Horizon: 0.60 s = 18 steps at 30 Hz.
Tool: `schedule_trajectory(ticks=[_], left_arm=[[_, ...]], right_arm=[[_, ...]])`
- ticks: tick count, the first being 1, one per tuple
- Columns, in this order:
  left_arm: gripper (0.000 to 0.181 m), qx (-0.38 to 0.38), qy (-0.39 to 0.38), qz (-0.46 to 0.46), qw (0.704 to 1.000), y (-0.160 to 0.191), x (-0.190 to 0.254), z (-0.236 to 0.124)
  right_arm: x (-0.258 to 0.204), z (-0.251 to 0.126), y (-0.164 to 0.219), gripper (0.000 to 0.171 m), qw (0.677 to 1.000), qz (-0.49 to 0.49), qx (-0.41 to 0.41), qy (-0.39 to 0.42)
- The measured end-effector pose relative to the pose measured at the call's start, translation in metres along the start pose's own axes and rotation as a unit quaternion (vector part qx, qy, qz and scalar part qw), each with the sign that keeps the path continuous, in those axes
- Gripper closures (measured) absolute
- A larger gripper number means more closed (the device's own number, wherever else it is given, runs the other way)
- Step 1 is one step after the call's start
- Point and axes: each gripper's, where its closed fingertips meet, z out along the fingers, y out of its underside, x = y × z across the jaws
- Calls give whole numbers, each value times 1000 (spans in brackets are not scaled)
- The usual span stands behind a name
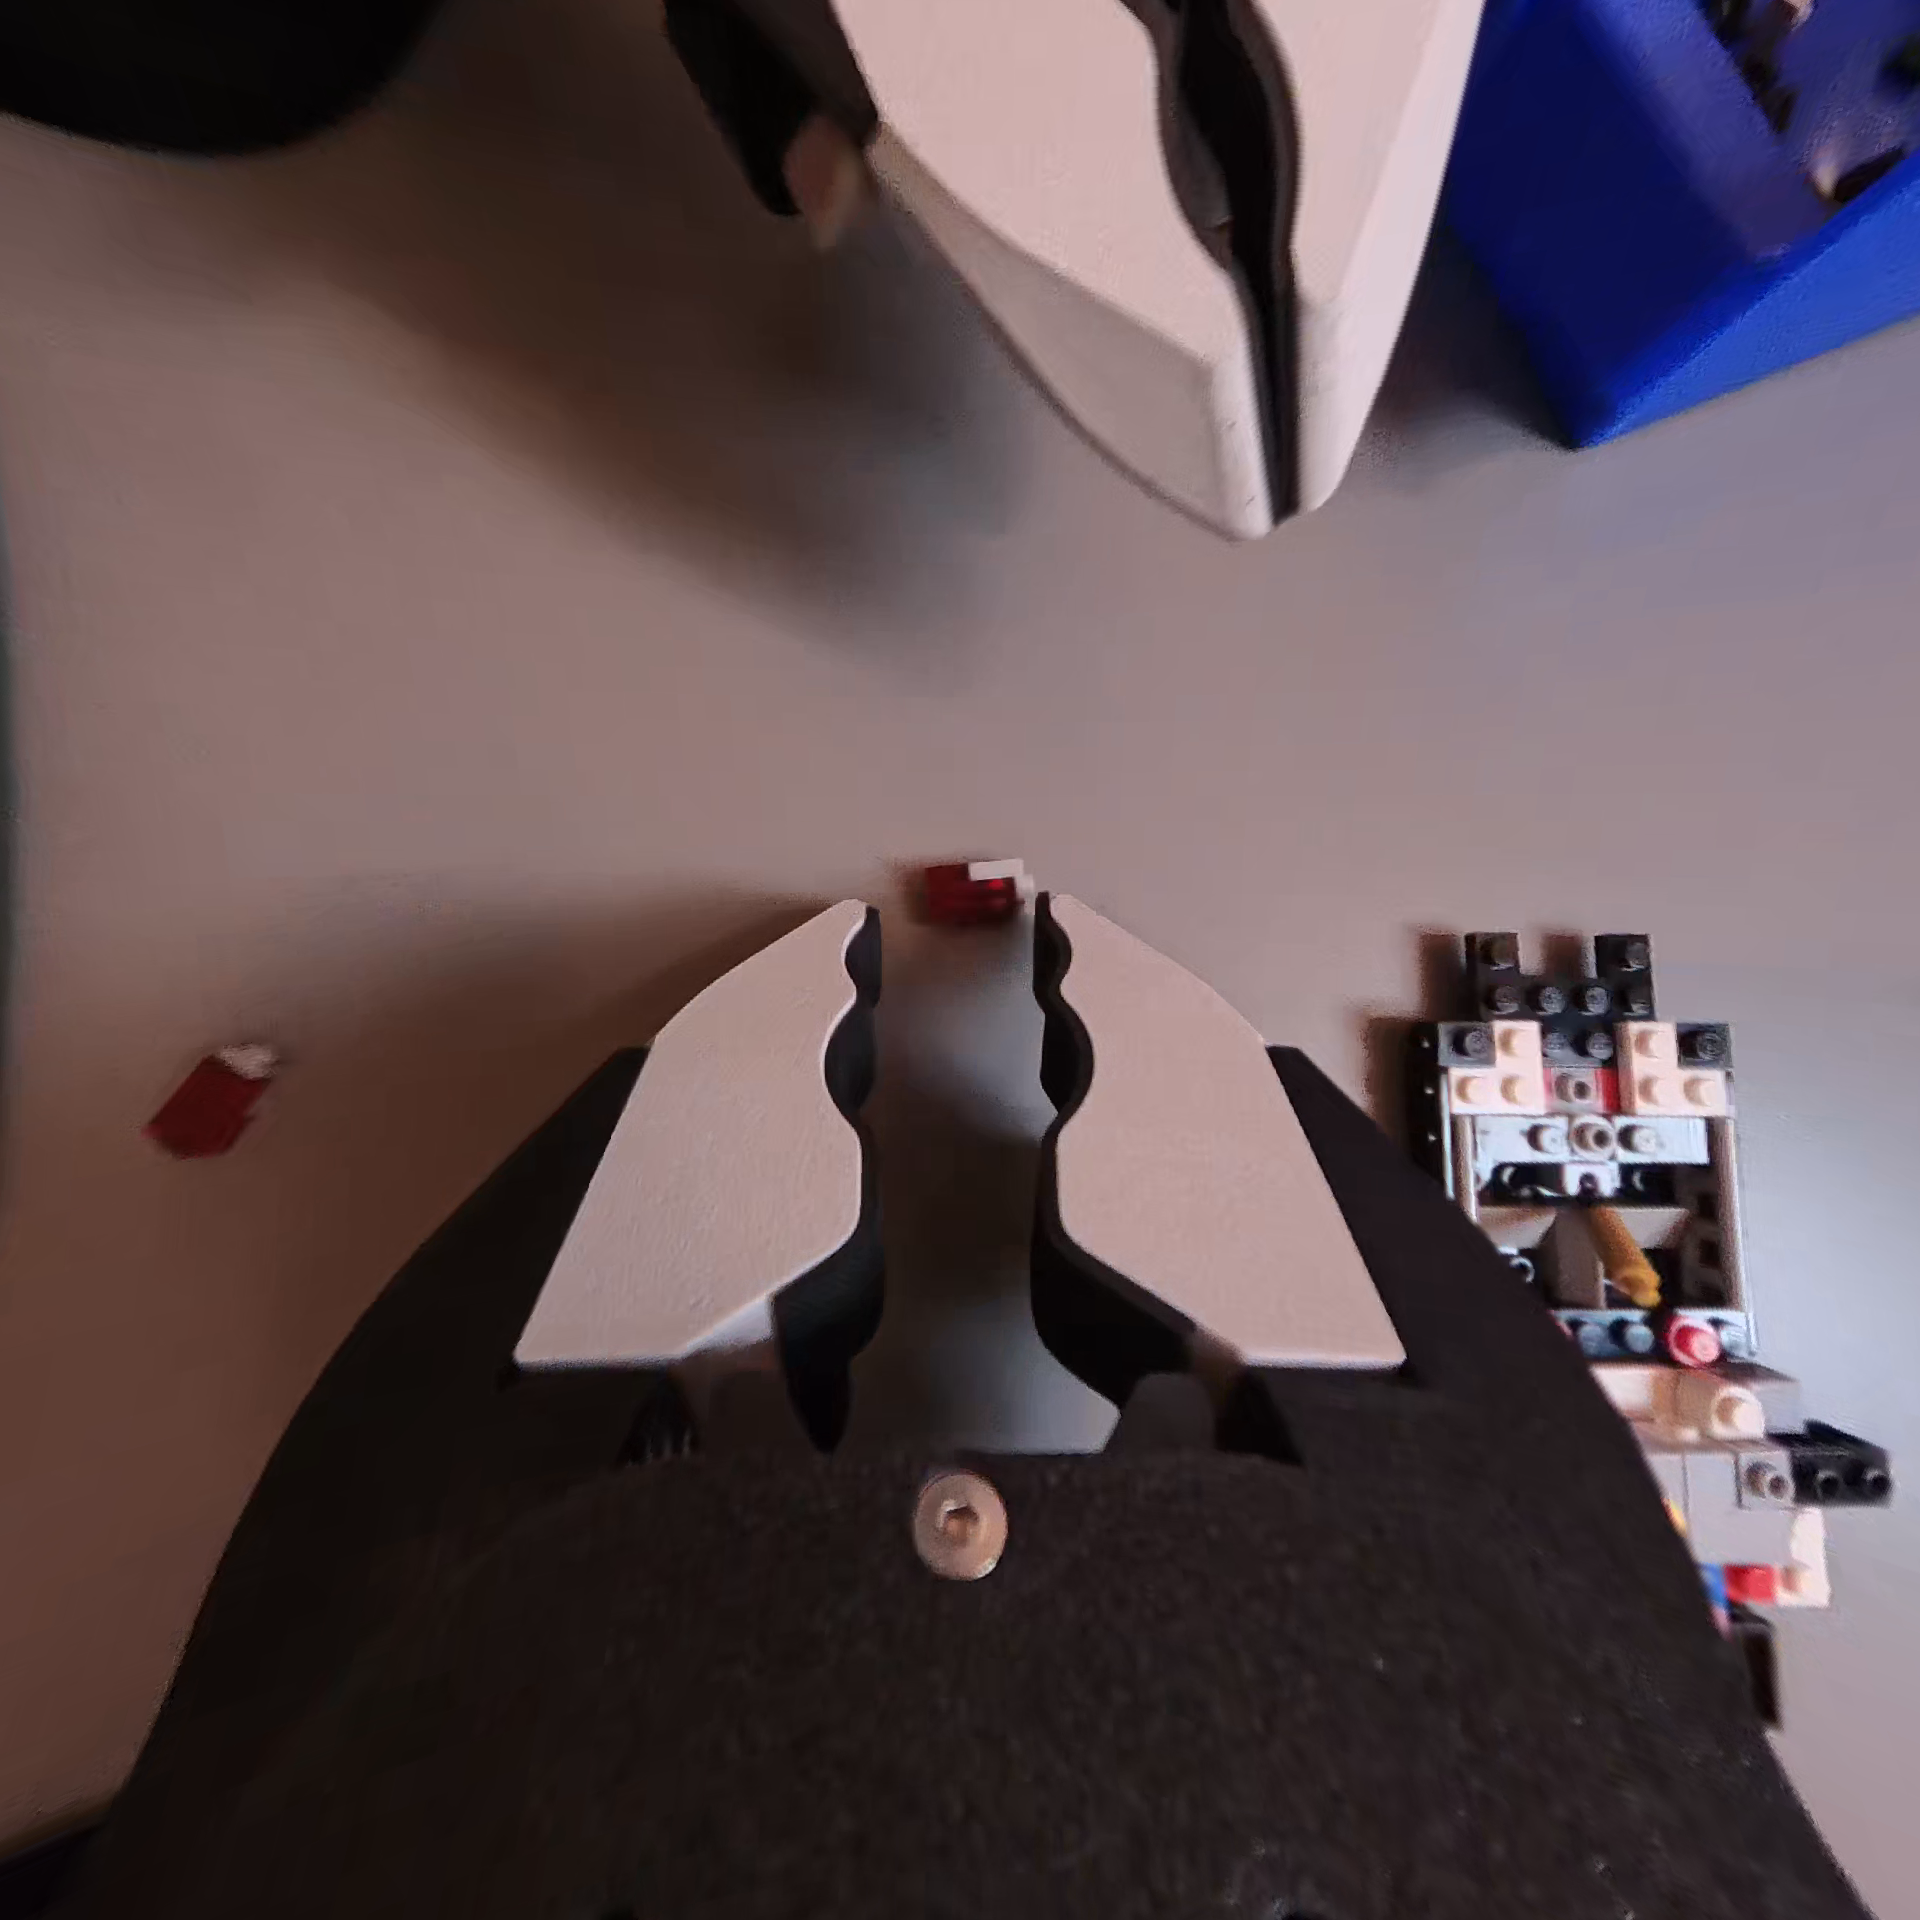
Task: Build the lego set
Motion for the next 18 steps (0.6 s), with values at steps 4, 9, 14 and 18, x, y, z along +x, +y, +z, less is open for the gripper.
schedule_trajectory(ticks=[4, 9, 14, 18], left_arm=[[181, -9, 42, -32, 999, 8, 13, 7], [164, 4, 90, -195, 977, 2, 18, 13], [159, 73, 149, -363, 917, -18, 11, 9], [162, 111, 200, -415, 881, -32, 15, 2]], right_arm=[[1, 4, -2, 152, 1000, -15, -3, 9], [20, -21, -32, 152, 986, -71, 99, 110], [33, -43, -54, 153, 955, -141, 142, 221], [34, -51, -65, 153, 931, -186, 154, 276]])
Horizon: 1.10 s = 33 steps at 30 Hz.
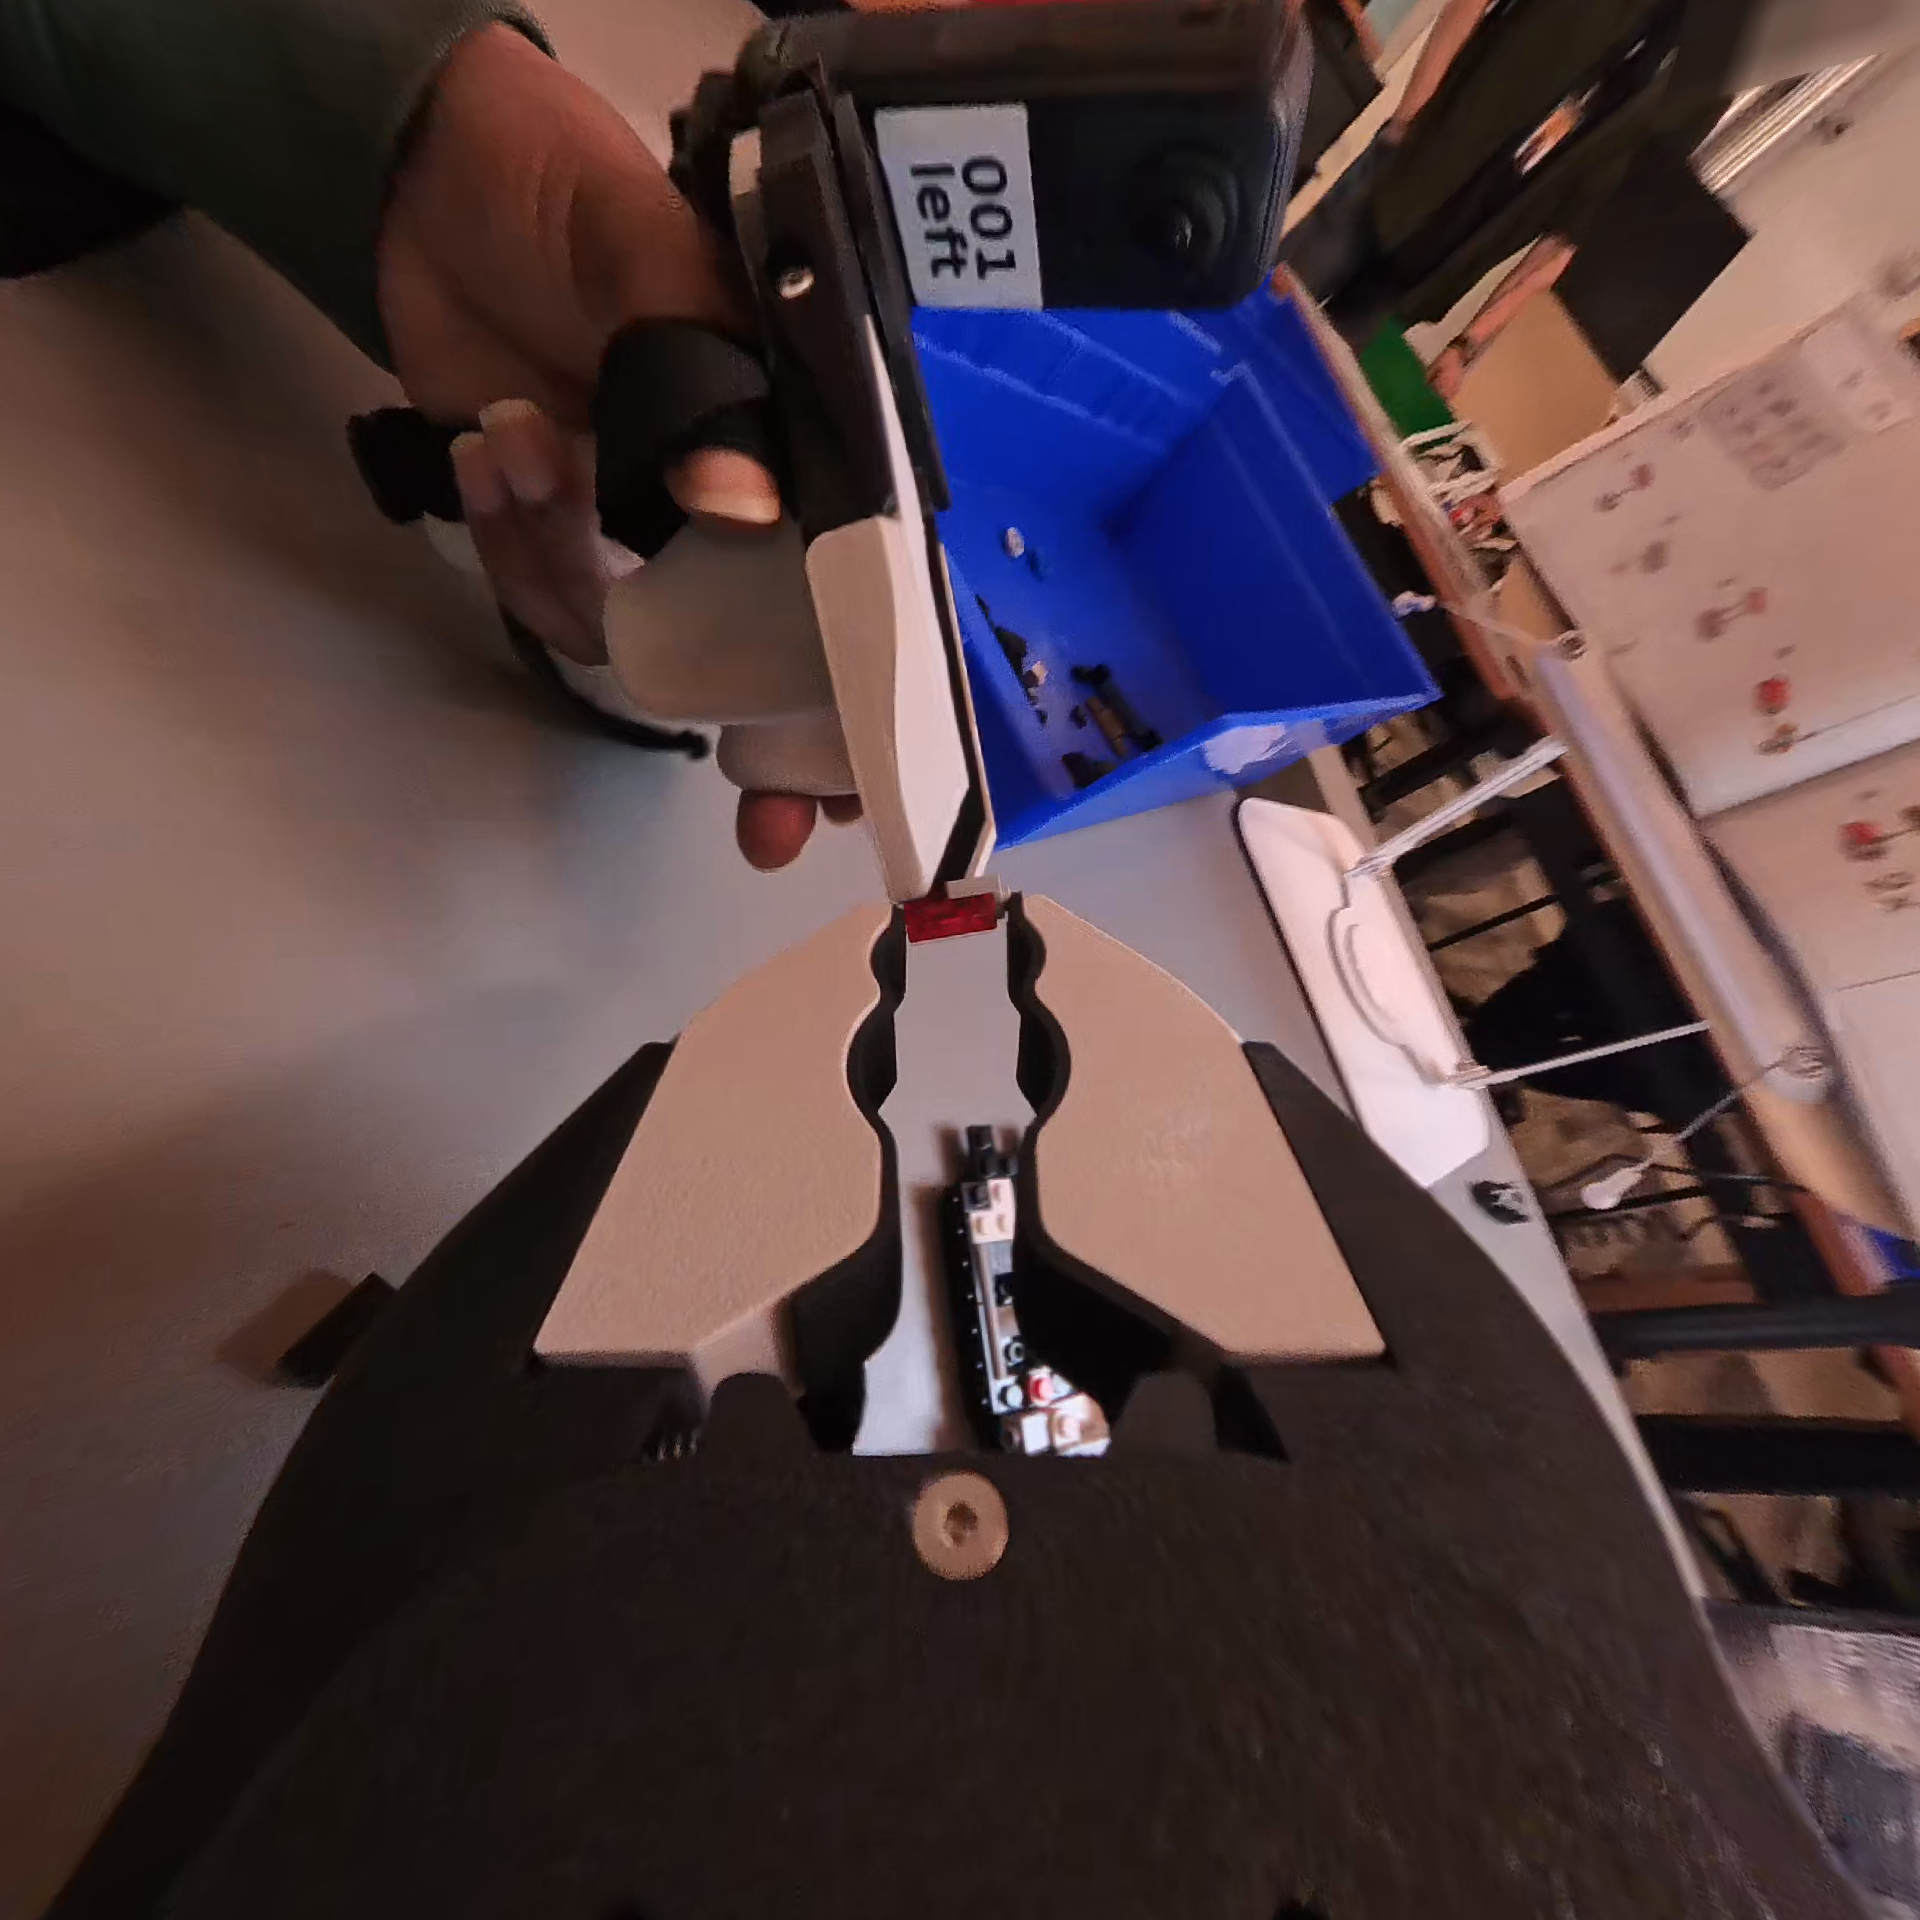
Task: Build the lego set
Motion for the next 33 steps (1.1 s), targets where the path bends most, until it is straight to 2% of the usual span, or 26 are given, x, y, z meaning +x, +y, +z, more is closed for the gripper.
schedule_trajectory(ticks=[3, 7, 10, 12, 15, 19, 26, 30, 33], left_arm=[[173, 15, 26, -27, 999, -5, 5, -1], [173, 15, 25, 6, 1000, -6, 7, -2], [173, -8, -33, 112, 993, -5, 2, -5], [173, -36, -81, 210, 974, -1, -2, -6], [173, -64, -116, 311, 941, 7, -1, -2], [173, -102, -136, 385, 907, 20, -3, 3], [173, -129, -134, 412, 892, 30, -2, 4], [173, -67, -117, 392, 910, 13, 9, 3], [160, -27, -102, 368, 924, 3, 16, 2]], right_arm=[[2, -2, -8, 153, 999, -24, 9, 22], [2, -4, -12, 153, 999, -17, 27, 26], [-2, -10, -13, 151, 990, 111, 62, -53], [0, -15, -14, 149, 975, 180, 84, -96], [-6, -13, -7, 149, 967, 206, 76, -131], [-23, -8, -2, 155, 959, 214, 64, -172], [-28, -10, -4, 163, 959, 206, 61, -186], [-12, -18, -16, 164, 942, 256, 119, -180], [3, -28, -30, 164, 914, 310, 188, -183]])
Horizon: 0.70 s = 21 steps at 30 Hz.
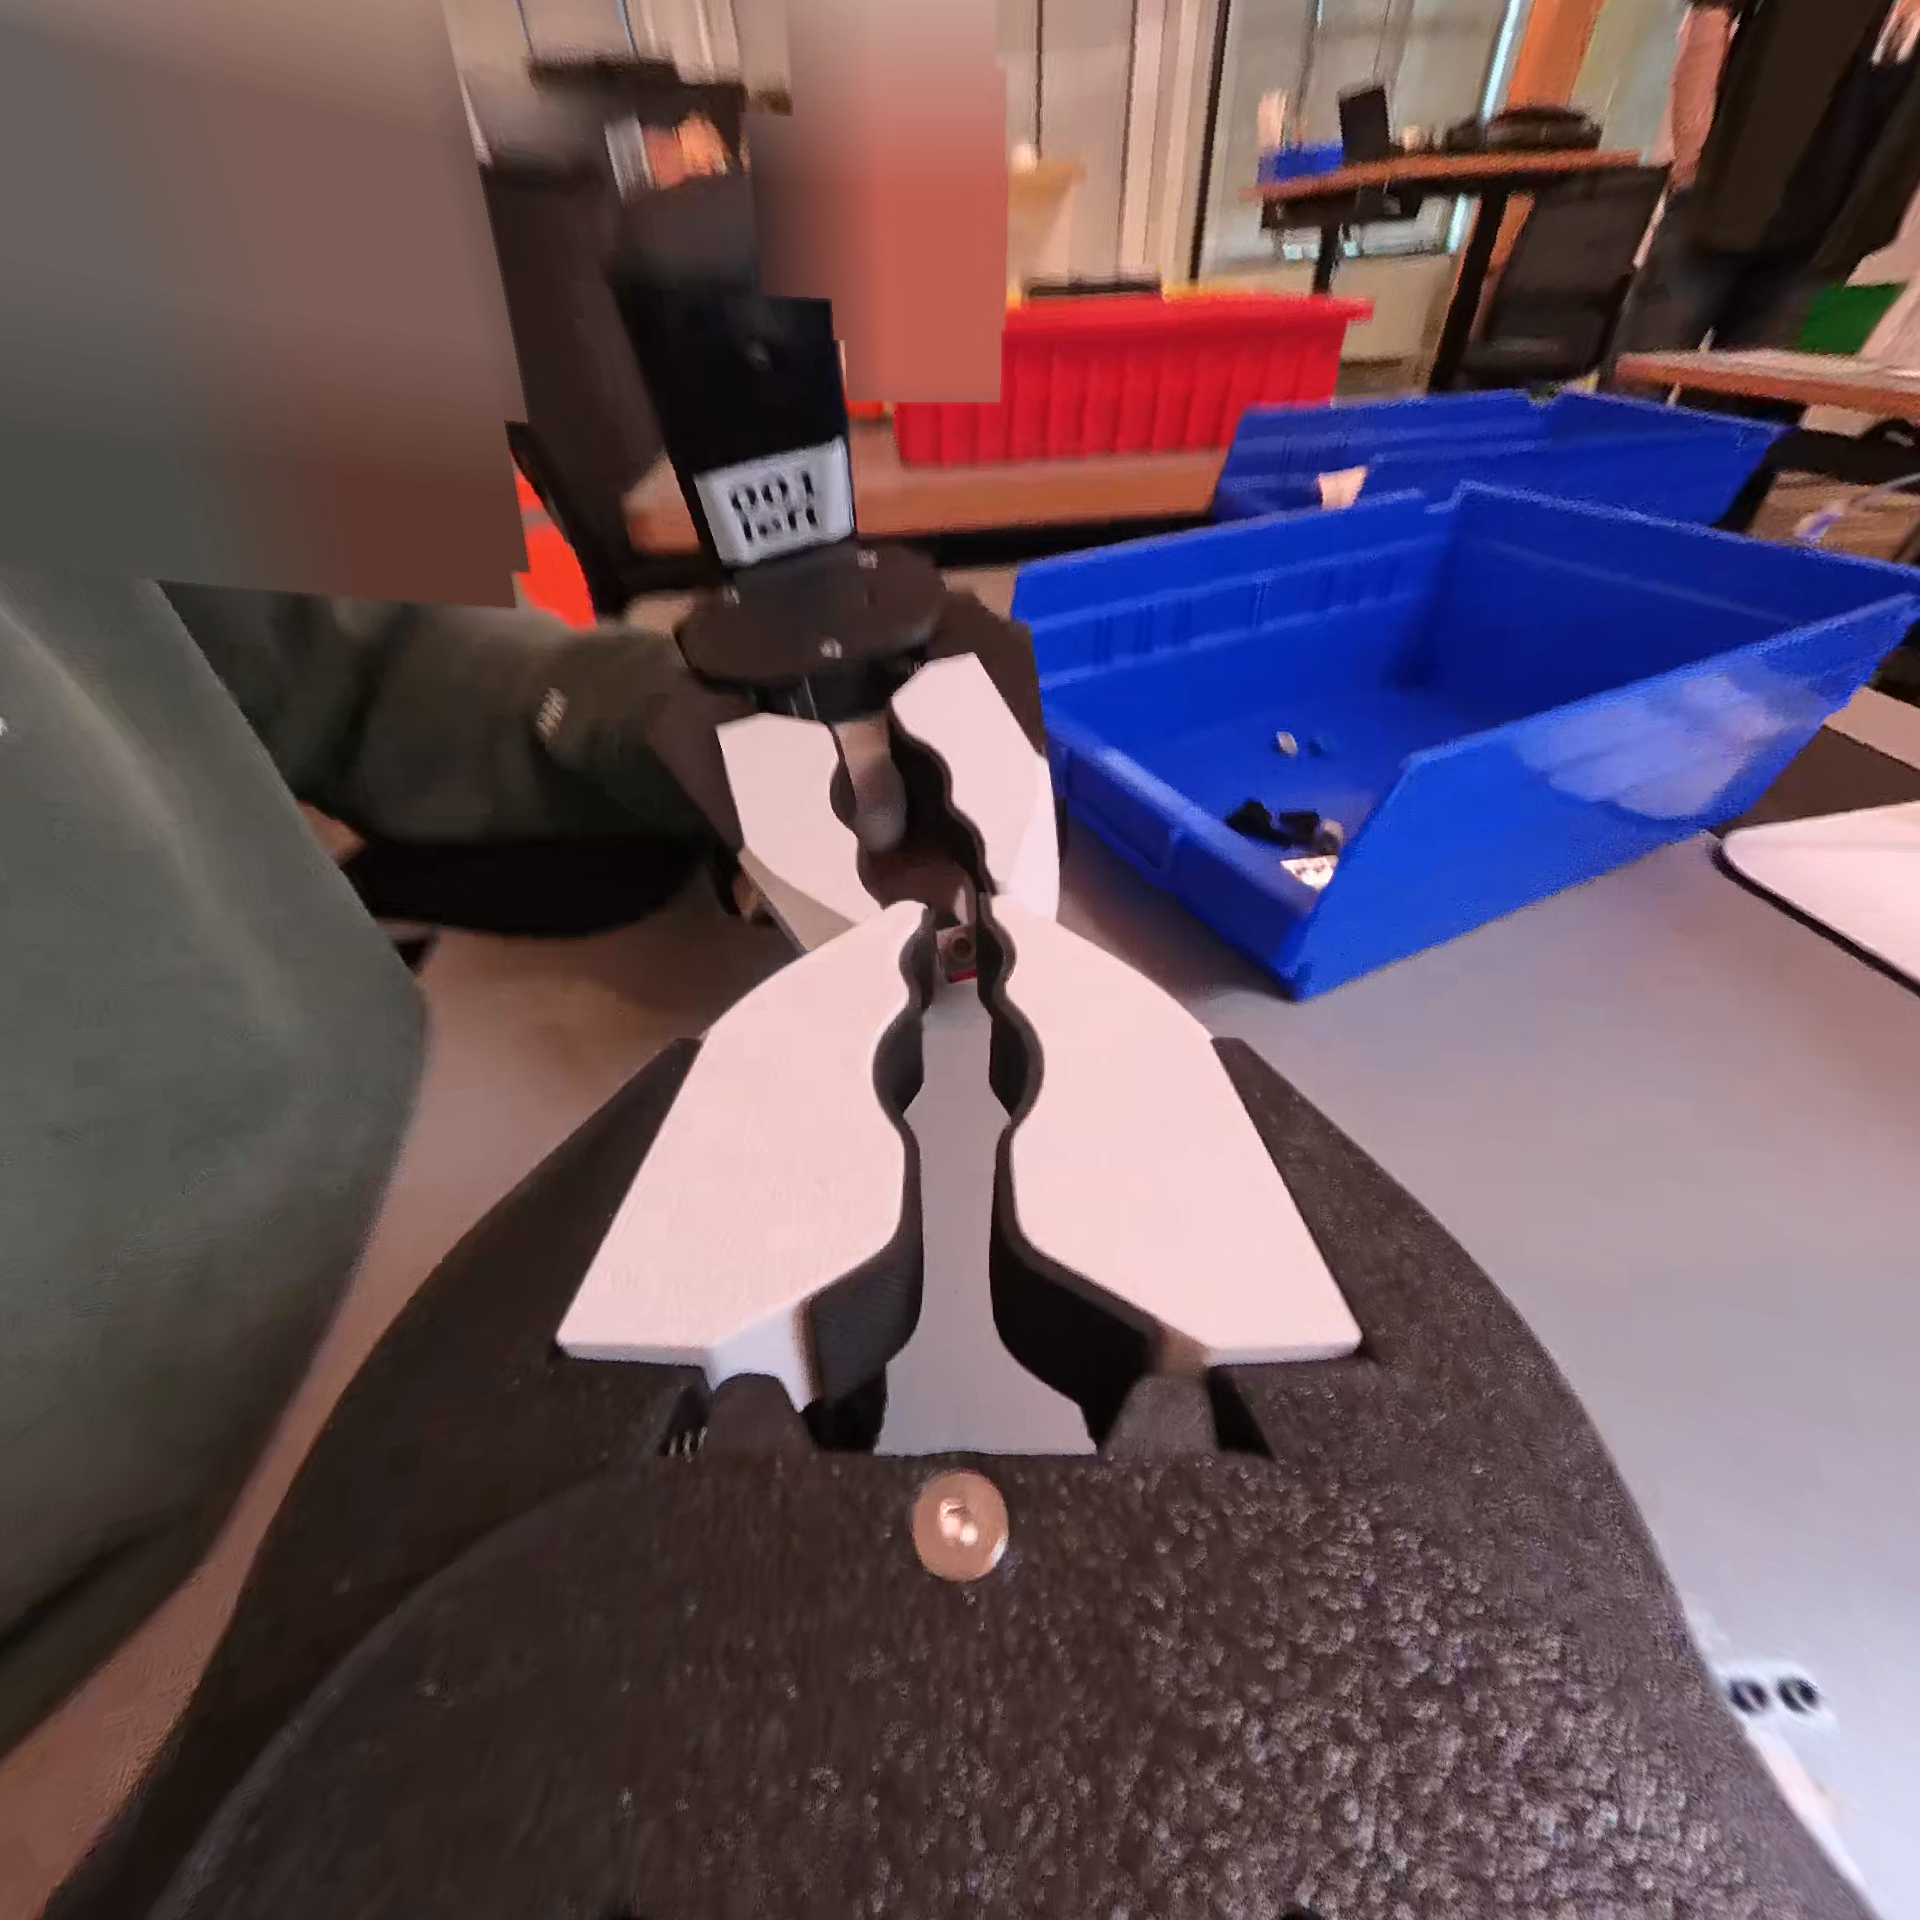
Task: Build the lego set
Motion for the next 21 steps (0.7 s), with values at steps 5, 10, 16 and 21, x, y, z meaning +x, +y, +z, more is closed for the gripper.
schedule_trajectory(ticks=[5, 10, 16, 21], left_arm=[[173, 65, 16, -38, 997, -24, 6, -5], [173, 39, 33, -37, 998, -23, 9, -9], [173, 17, 58, -39, 997, -16, 16, -8], [172, -31, 72, -38, 996, -6, 23, -5]], right_arm=[[-7, -1, -11, 164, 998, 35, 45, -32], [-11, 1, -10, 163, 998, 28, 34, -40], [-17, 2, -1, 163, 999, 10, -1, -50], [-22, 4, 7, 164, 997, 28, -31, -67]])
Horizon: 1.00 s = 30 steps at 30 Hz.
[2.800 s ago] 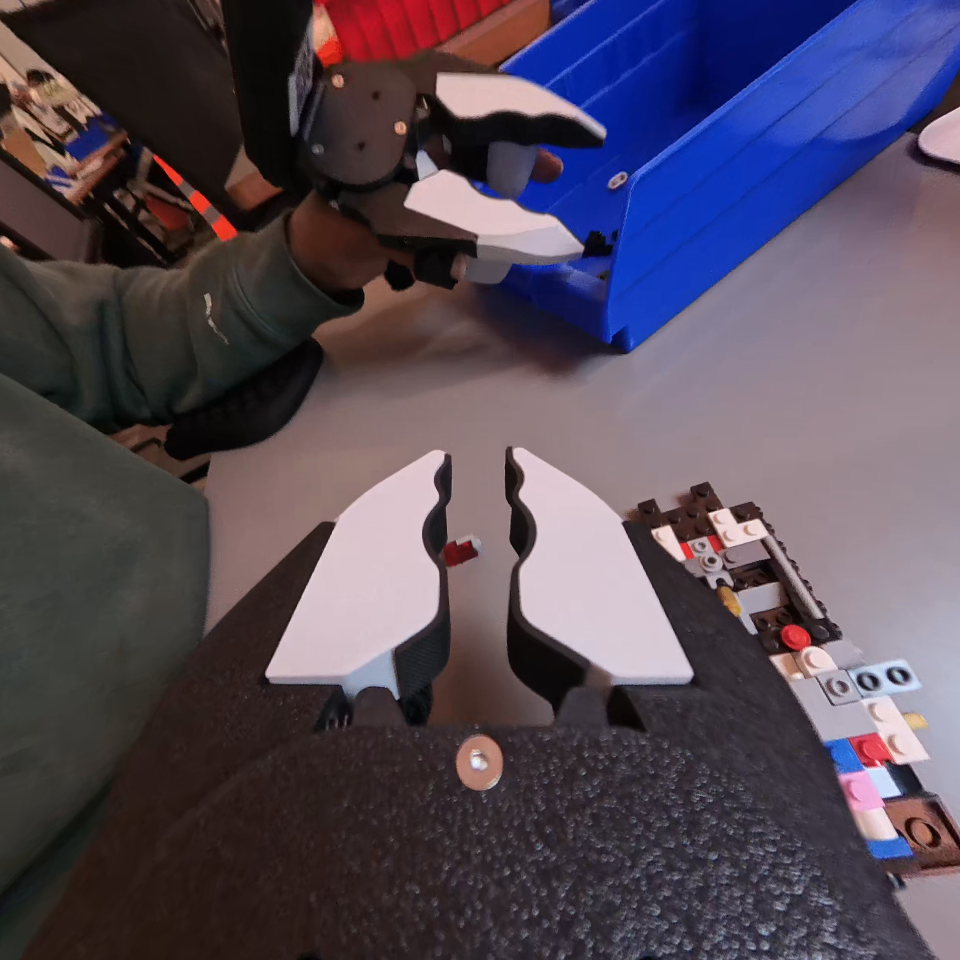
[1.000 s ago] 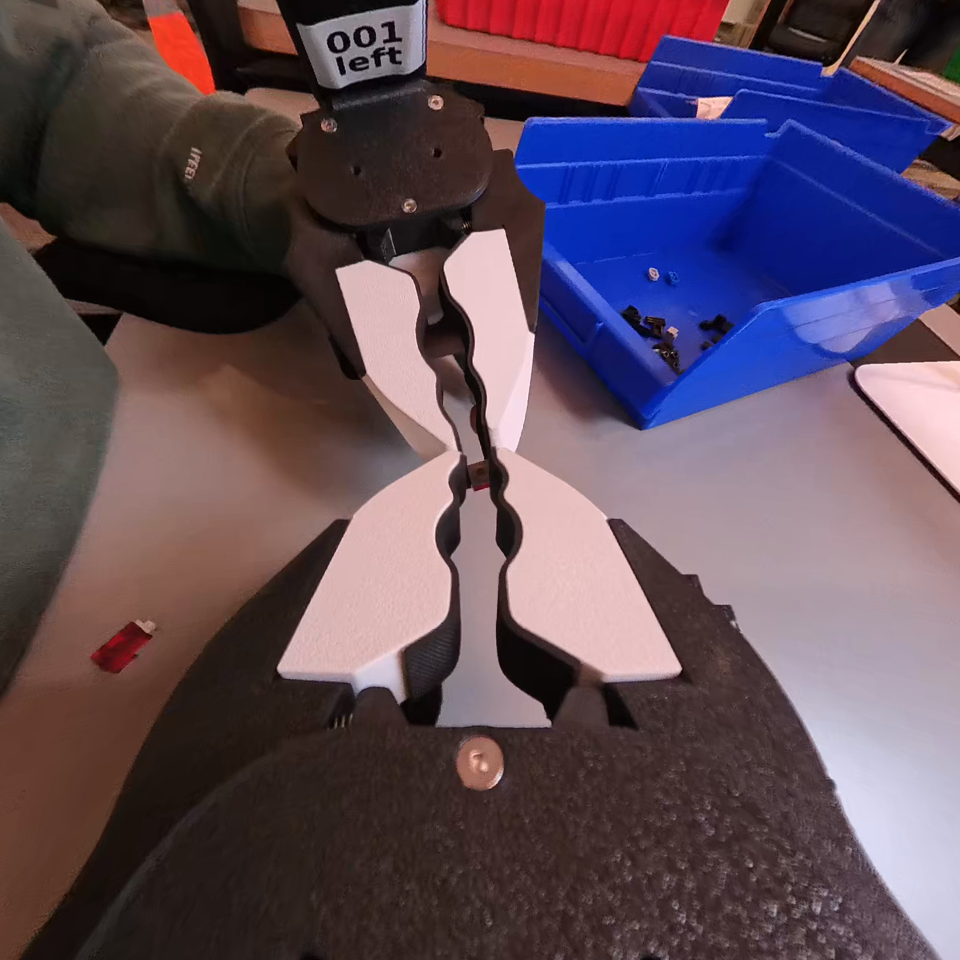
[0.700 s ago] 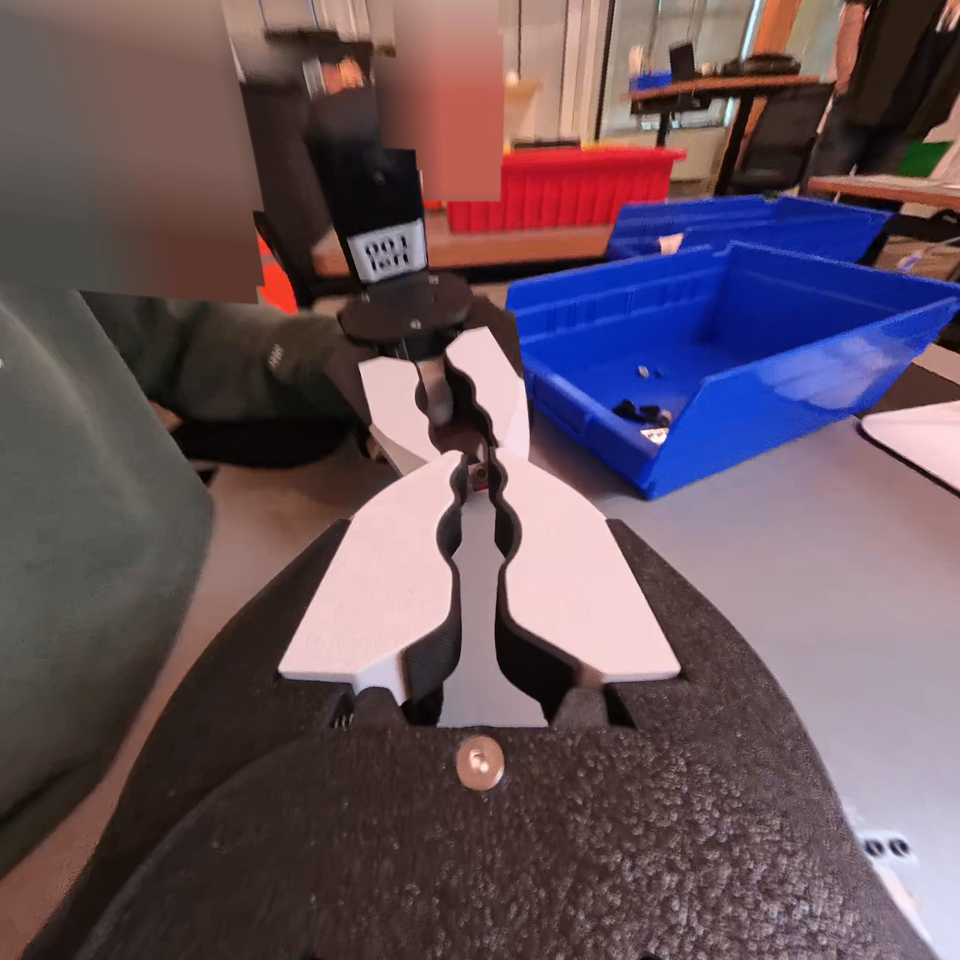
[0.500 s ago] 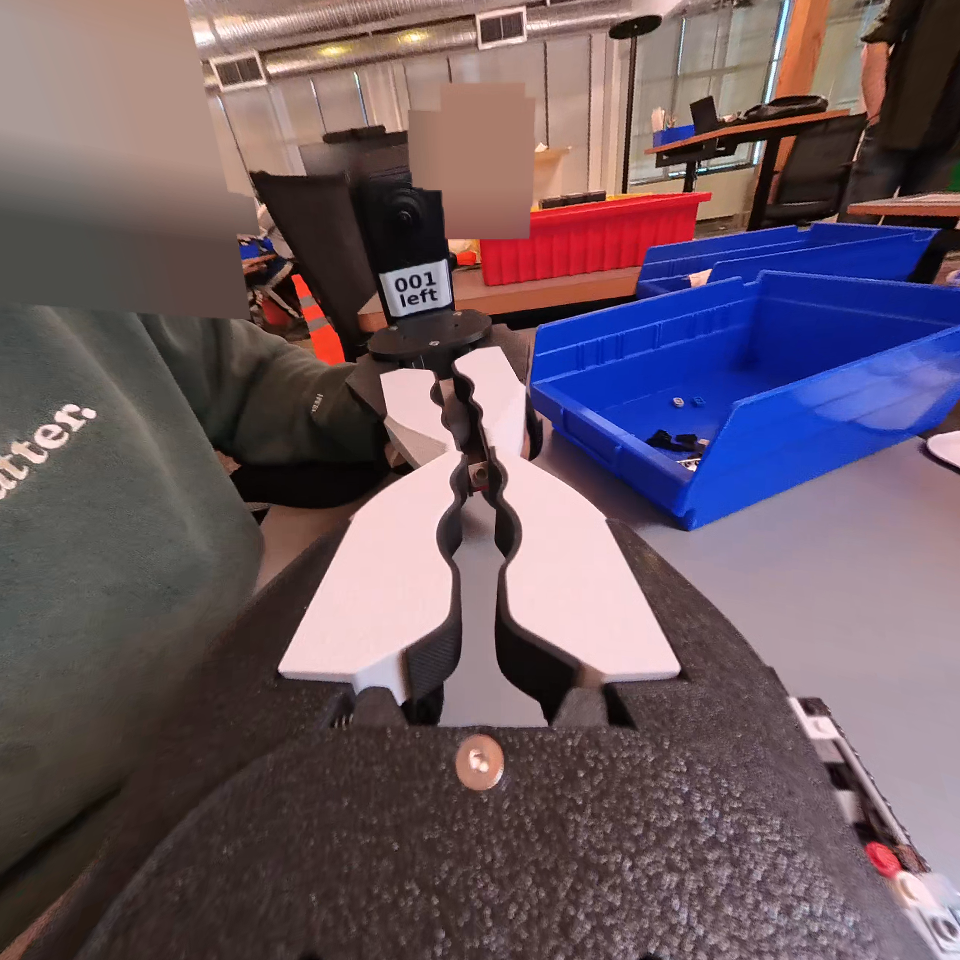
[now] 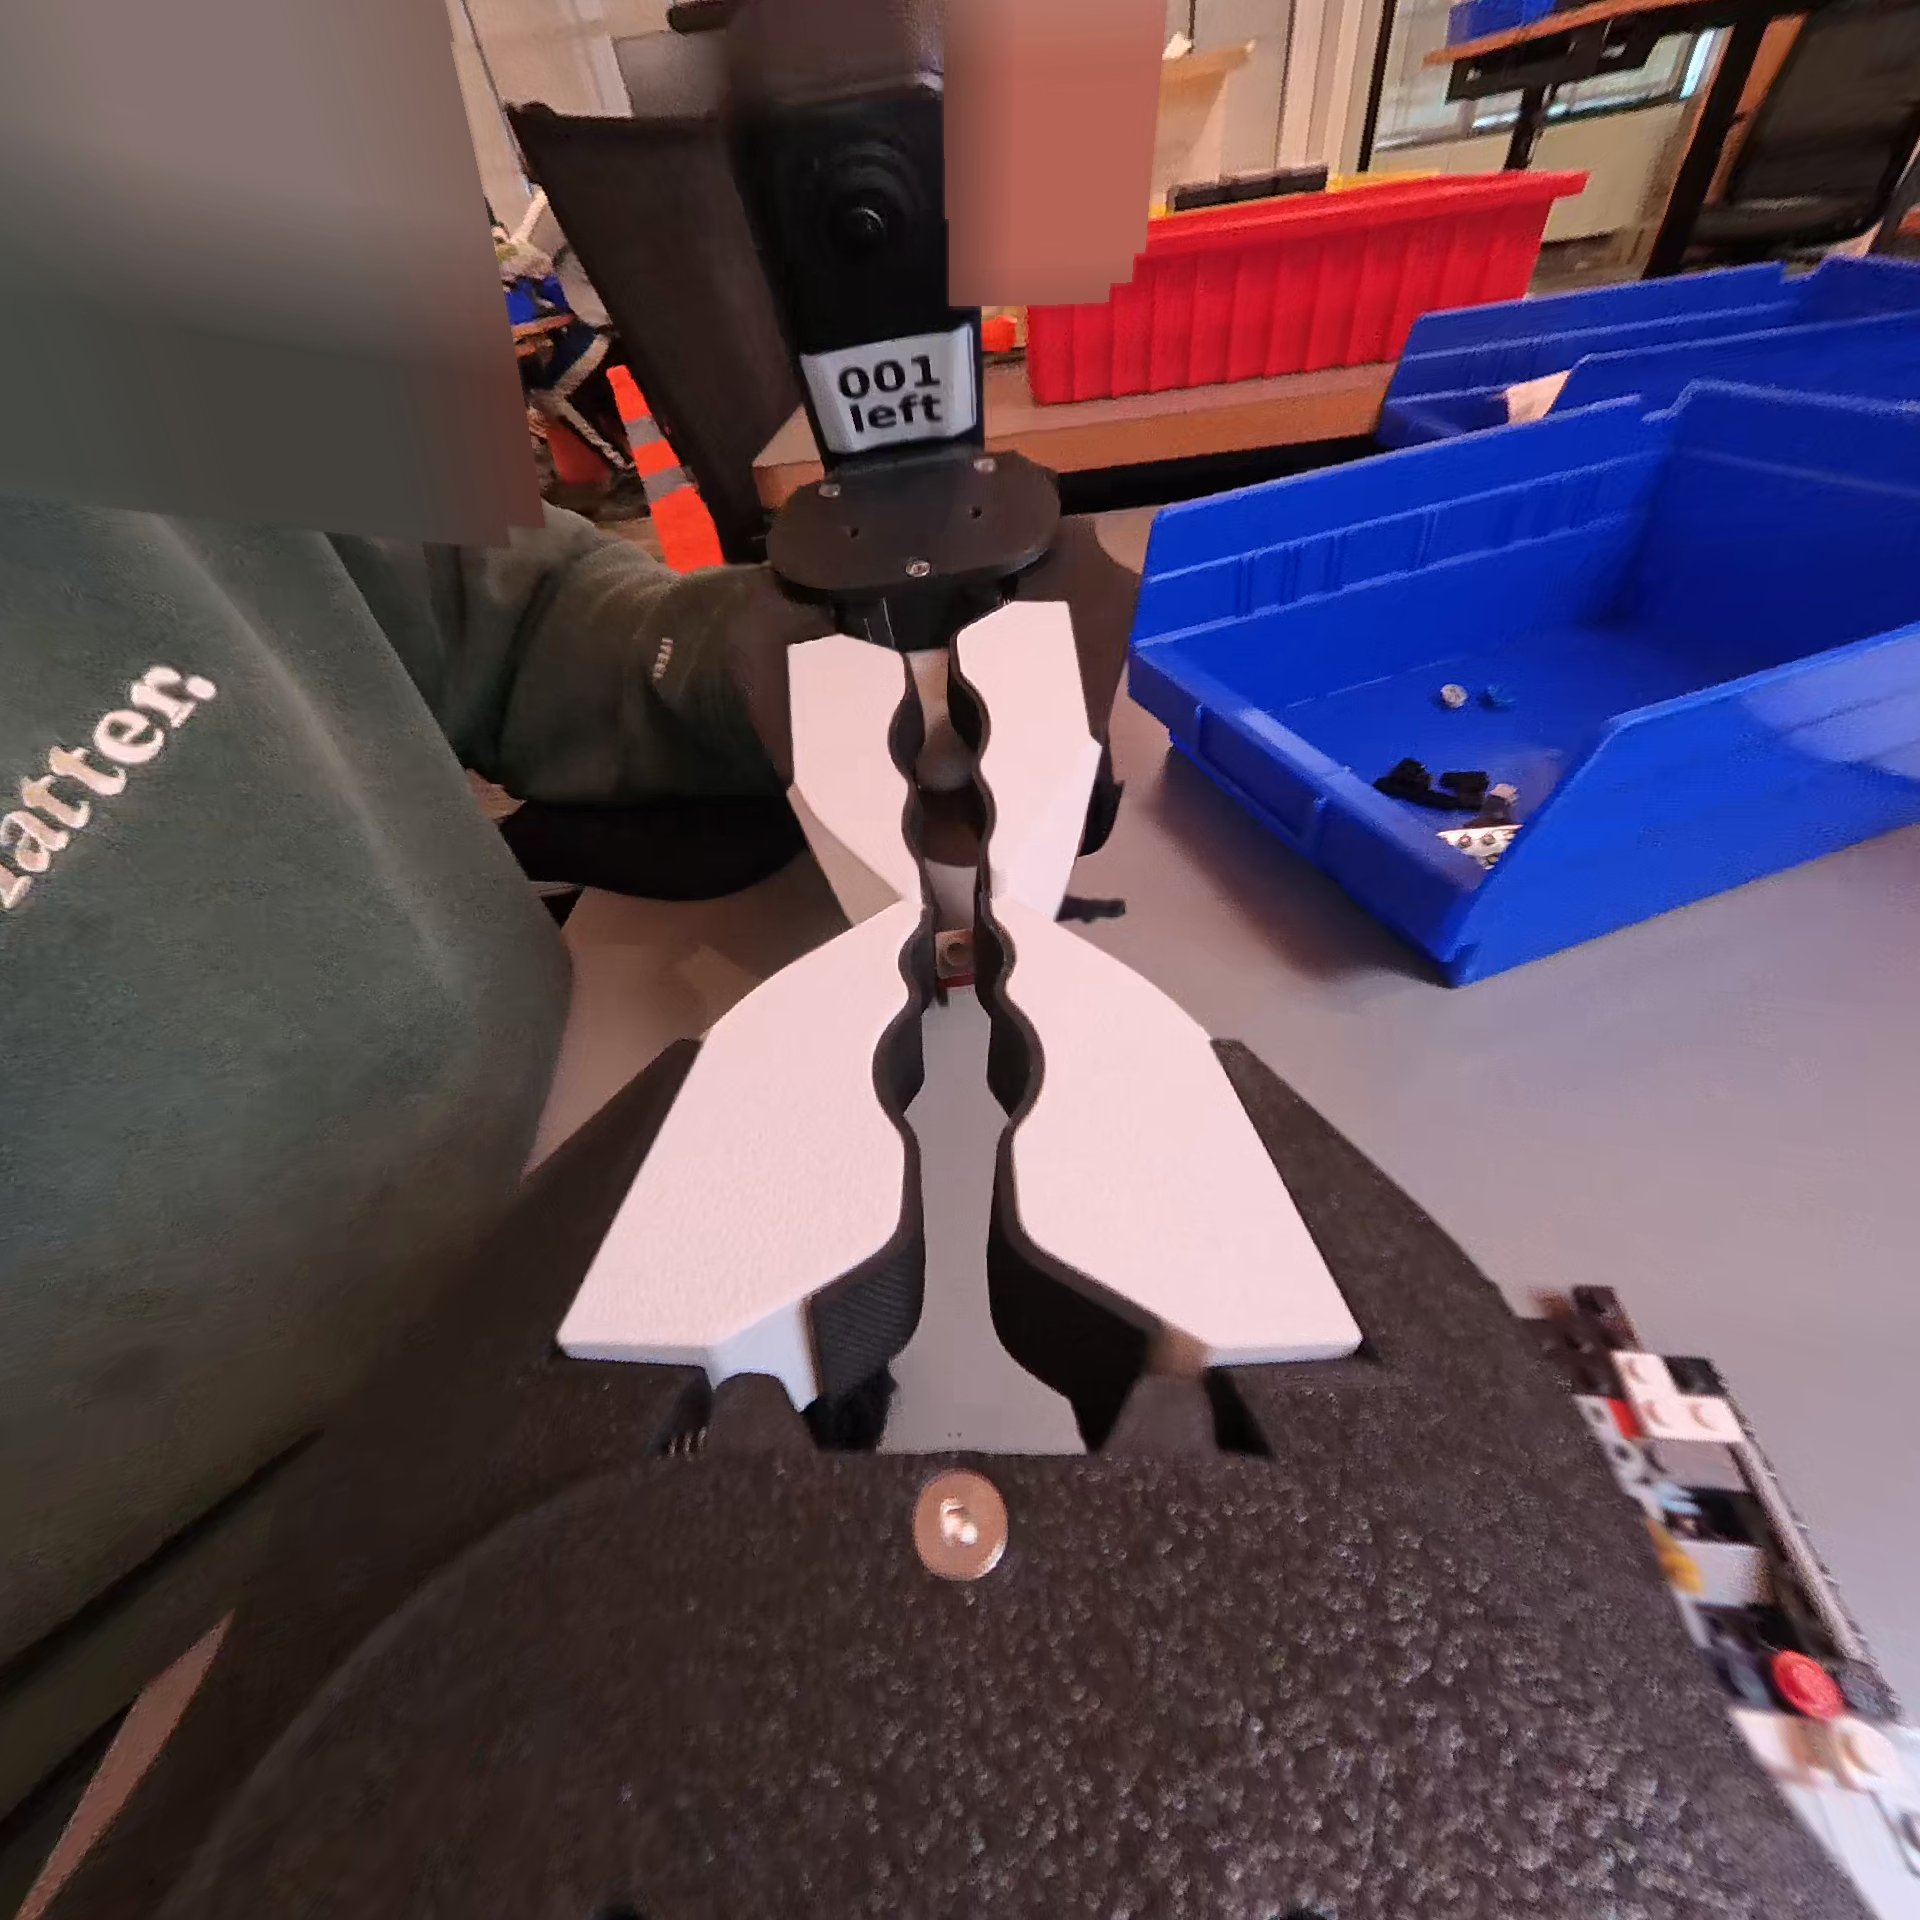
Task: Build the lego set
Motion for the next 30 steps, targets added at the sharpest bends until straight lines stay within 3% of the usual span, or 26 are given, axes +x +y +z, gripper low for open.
schedule_trajectory(ticks=[6, 10, 13, 16, 23, 30], left_arm=[[172, -126, 9, 51, 991, 46, 18, 30], [172, -87, -6, 22, 996, 34, 1, 17], [172, -68, -18, 8, 998, 29, -8, 9], [172, -62, -19, 11, 998, 26, -9, 8], [172, -61, -13, 16, 998, 25, -5, 7], [172, -117, -15, 28, 993, 42, -2, 11]], right_arm=[[-21, 23, 0, 171, 999, -8, -6, -43], [2, -2, -13, 171, 999, 15, 35, 2], [14, -12, -2, 171, 999, -4, -1, 31], [13, -6, 16, 157, 998, -10, -49, 26], [7, 1, 25, 164, 997, -28, -74, 17], [6, 7, 39, 164, 991, -54, -121, 25]])
